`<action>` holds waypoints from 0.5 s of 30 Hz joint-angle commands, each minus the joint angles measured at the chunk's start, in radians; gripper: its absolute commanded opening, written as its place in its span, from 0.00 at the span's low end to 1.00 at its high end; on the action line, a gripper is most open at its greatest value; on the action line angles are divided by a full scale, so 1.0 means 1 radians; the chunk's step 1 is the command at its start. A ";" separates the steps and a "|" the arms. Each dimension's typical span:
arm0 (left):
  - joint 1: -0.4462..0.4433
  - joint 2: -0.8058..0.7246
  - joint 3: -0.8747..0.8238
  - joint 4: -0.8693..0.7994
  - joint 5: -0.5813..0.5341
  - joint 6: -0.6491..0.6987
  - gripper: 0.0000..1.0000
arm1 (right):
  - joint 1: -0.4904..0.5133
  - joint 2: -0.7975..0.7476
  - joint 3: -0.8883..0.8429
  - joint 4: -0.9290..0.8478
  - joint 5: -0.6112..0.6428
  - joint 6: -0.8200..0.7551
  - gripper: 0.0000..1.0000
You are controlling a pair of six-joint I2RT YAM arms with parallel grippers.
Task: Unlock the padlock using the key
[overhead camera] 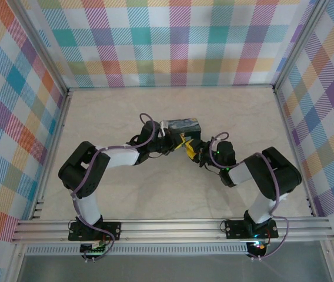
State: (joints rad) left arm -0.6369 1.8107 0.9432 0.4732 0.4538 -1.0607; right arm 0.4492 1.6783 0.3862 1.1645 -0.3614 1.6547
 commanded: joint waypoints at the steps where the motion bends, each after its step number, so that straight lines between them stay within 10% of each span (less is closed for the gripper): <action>1: -0.020 -0.034 0.000 -0.026 0.050 0.033 0.05 | -0.017 -0.115 -0.027 -0.103 -0.031 -0.110 0.39; 15: -0.020 -0.041 -0.008 -0.038 0.055 0.036 0.06 | -0.027 -0.787 0.093 -1.318 0.111 -0.748 0.63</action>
State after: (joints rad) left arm -0.6533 1.8050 0.9428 0.4187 0.4900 -1.0378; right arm 0.4255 0.9318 0.4309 0.1623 -0.3046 1.1164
